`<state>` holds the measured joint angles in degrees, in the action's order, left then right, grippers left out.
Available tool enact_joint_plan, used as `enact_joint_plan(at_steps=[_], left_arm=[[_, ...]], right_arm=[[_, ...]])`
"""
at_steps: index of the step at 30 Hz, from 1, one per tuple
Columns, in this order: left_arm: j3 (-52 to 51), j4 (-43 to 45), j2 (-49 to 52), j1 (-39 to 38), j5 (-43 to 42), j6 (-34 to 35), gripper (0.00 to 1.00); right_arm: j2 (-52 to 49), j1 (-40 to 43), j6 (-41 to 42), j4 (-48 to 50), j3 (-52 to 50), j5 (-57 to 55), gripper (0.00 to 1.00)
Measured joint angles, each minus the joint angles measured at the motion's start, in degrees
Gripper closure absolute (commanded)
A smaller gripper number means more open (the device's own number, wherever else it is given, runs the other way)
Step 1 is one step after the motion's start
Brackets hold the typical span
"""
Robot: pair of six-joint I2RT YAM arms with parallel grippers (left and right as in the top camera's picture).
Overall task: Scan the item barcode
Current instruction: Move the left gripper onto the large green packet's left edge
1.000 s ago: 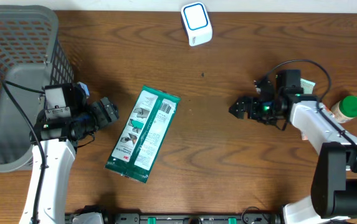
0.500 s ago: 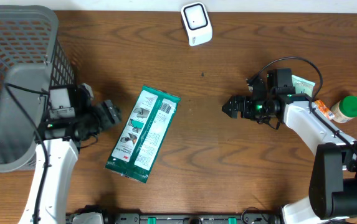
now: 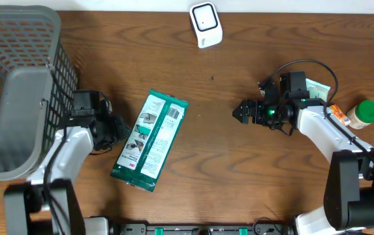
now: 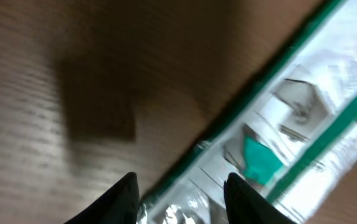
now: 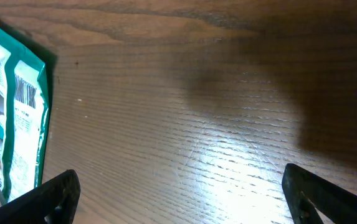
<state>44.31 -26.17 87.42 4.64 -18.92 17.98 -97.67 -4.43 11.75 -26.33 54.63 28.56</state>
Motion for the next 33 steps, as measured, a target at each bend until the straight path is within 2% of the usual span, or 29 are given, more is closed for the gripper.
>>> enact_joint_plan(at_steps=[1,2,8,13,18,20,28,30,33], left_arm=[[0.0,0.6,1.3,0.0,0.0,0.0,0.40],[0.0,1.3,2.8,0.0,0.0,0.2,0.38],[1.6,2.3,6.3,0.0,-0.9,0.0,0.37],[2.9,1.6,8.0,-1.7,-4.9,0.0,0.37],[3.0,0.4,8.3,-7.3,-7.7,0.2,0.36],[3.0,0.3,8.4,-10.3,-8.4,0.5,0.31],[3.0,3.7,8.5,-20.7,-9.7,3.5,0.27],[2.9,5.1,8.6,-23.0,-9.7,4.1,0.27],[2.7,7.8,8.8,-25.6,-9.7,4.6,0.26]], right_arm=[[0.0,0.0,0.0,0.0,0.0,0.0,0.01],[0.0,0.0,0.0,0.0,0.0,0.0,0.01],[0.0,0.0,0.0,0.0,0.0,0.0,0.01],[0.0,0.0,0.0,0.0,0.0,0.0,0.01],[0.0,0.0,0.0,0.0,0.0,-0.1,0.01],[0.0,0.0,0.0,0.0,0.0,-0.1,0.01],[0.0,0.0,0.0,0.0,0.0,-0.9,0.01],[0.0,0.0,0.0,-0.2,0.0,-1.1,0.07],[0.0,-0.1,0.2,-0.6,0.0,-1.1,0.07]])
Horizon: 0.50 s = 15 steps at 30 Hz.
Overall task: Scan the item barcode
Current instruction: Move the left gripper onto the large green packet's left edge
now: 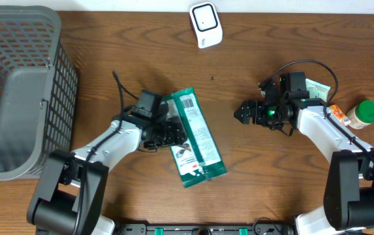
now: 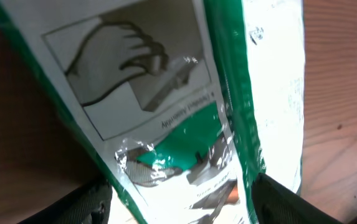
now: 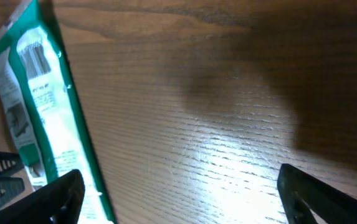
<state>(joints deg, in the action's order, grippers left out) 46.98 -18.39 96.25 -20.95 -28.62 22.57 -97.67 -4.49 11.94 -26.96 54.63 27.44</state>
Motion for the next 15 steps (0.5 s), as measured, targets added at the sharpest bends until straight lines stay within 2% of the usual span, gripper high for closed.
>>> enact_joint_plan(at_steps=[3,5,10,15], left_arm=[[-0.2,2.3,0.2,-1.9,0.0,0.1,0.26],[-0.3,3.5,0.3,-3.0,0.0,0.2,0.22],[-0.4,5.2,0.4,-4.7,0.3,0.3,0.21],[-0.3,5.4,0.3,-5.4,2.4,1.9,0.21]], right_arm=[[0.0,-0.4,0.1,-0.1,0.0,0.0,0.04],[0.0,-1.0,0.2,-0.1,0.0,0.0,0.06],[0.0,-2.6,0.6,0.1,0.0,0.0,0.40],[0.0,-5.2,0.6,0.4,0.0,0.7,0.44]])
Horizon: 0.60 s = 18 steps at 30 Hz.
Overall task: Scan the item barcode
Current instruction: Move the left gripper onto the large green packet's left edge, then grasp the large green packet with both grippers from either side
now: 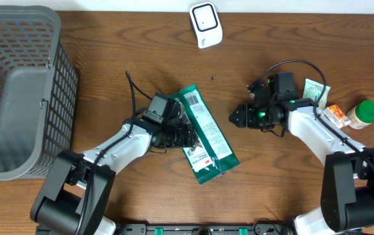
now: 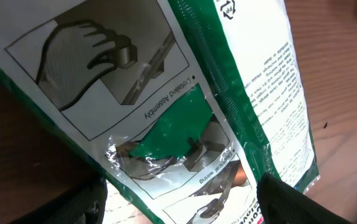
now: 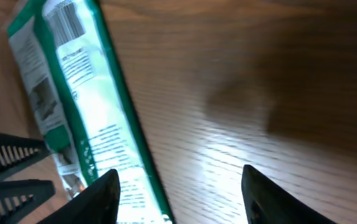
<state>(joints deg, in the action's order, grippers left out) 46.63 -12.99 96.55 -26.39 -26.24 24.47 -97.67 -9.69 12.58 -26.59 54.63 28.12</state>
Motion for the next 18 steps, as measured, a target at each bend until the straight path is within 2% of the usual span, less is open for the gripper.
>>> enact_joint_plan(at_steps=[3,5,10,14,18], left_arm=[[0.0,0.0,-0.1,-0.3,1.1,1.3,0.21],[0.0,0.0,-0.2,-0.5,2.0,2.4,0.21],[0.6,-1.6,-0.3,-0.6,6.2,5.7,0.21],[0.7,-2.0,-0.5,-0.7,8.3,7.1,0.20],[0.7,-2.0,-0.6,-0.7,9.2,8.4,0.20]], right_arm=[[0.0,-2.1,-0.1,0.7,0.0,0.4,0.58],[0.0,-3.9,-0.2,1.6,0.0,0.5,0.71],[0.0,-8.4,-0.1,3.8,0.0,-0.3,0.90],[0.0,-12.3,0.3,4.6,0.0,-4.1,0.98],[0.0,-15.6,2.2,4.9,0.0,-9.2,0.99]])
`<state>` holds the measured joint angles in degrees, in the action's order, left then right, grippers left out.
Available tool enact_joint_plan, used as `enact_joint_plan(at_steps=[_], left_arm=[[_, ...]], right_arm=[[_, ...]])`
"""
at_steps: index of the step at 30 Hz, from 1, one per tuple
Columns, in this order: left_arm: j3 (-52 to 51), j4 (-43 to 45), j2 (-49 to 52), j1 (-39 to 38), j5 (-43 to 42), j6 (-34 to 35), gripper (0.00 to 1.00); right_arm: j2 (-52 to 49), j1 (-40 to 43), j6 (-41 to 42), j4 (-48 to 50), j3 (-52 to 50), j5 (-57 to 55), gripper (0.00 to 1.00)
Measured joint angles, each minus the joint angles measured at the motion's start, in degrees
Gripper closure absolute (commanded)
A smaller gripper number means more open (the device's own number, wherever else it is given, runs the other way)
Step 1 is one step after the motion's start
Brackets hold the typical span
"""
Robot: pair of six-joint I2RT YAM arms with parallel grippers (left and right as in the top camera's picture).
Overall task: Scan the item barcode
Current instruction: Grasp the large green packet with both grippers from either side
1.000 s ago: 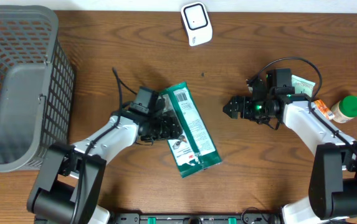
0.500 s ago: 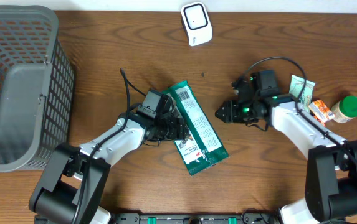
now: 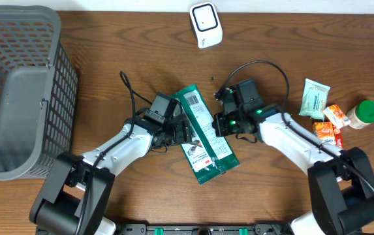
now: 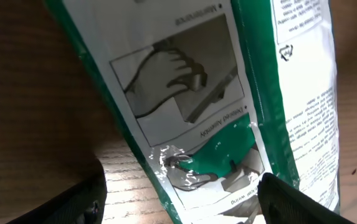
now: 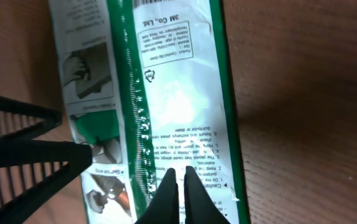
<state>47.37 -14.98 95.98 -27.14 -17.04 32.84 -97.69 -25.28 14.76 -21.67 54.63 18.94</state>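
Note:
The green and white packet (image 3: 204,138) lies face up mid-table, its barcode end (image 3: 190,102) toward the white scanner (image 3: 205,25) at the far edge. My left gripper (image 3: 179,130) is open at the packet's left side. In the left wrist view its fingers (image 4: 81,200) stand wide apart with the packet (image 4: 228,93) between them. My right gripper (image 3: 219,124) sits at the packet's right edge. Its dark fingertips (image 5: 166,194) are nearly together over the packet's white printed panel (image 5: 184,118). Whether they pinch any film cannot be told.
A grey wire basket (image 3: 17,91) fills the left end of the table. At the right end lie a small pale green sachet (image 3: 315,96), orange snack packs (image 3: 330,121) and a green-lidded bottle (image 3: 366,112). Arm cables loop over the wood behind both grippers.
My right gripper has moved left from open table to the packet's right edge and its fingers have come together. The left gripper and packet have hardly shifted.
At first the packet lay left of centre, with my left gripper at its left edge and my right gripper wide open far to the right. Then the packet stood turned and further right between the left fingers. The right gripper came left, narrowed, and is now shut at the packet.

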Motion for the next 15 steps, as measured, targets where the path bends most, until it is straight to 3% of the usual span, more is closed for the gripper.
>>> enact_joint_plan(at_steps=[7,15], left_arm=[[0.0,0.0,0.0,0.0,1.2,1.4,0.20],[0.0,0.0,-0.1,0.0,2.0,2.1,0.20]], right_arm=[[-3.4,-1.9,4.6,1.6,0.0,-5.6,0.99],[-6.9,-1.7,7.8,4.0,0.4,-4.5,0.99]])
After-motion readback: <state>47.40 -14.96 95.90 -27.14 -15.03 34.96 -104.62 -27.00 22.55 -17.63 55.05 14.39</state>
